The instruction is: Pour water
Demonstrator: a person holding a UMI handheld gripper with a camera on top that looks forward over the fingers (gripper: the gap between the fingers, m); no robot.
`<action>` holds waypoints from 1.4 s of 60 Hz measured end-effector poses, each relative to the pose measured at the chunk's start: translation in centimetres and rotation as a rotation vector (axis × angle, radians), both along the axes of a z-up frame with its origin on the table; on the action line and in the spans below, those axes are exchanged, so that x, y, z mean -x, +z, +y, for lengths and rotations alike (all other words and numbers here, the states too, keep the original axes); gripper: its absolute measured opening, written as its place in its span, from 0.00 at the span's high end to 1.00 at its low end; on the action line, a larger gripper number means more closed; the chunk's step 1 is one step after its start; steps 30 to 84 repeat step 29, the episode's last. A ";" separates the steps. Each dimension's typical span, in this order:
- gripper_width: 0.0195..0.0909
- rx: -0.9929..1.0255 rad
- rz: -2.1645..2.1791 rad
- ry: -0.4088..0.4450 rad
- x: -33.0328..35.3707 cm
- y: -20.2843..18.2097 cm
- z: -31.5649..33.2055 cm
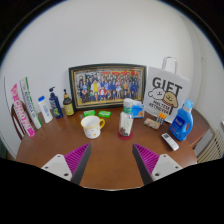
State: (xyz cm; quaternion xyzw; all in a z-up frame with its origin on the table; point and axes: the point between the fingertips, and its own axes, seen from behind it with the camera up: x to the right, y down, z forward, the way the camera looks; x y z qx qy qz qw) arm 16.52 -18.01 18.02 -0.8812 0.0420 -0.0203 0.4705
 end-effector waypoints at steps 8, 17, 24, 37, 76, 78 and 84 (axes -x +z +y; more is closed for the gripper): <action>0.07 0.000 -0.044 0.033 2.2 1.6 -3.7; 0.07 -0.009 -0.050 0.036 3.1 2.9 -6.0; 0.08 -0.028 -0.061 0.021 2.6 3.6 -6.8; 0.07 -0.033 -0.063 0.028 2.5 4.0 -7.2; 0.07 -0.033 -0.063 0.028 2.5 4.0 -7.2; 0.07 -0.033 -0.063 0.028 2.5 4.0 -7.2; 0.07 -0.033 -0.063 0.028 2.5 4.0 -7.2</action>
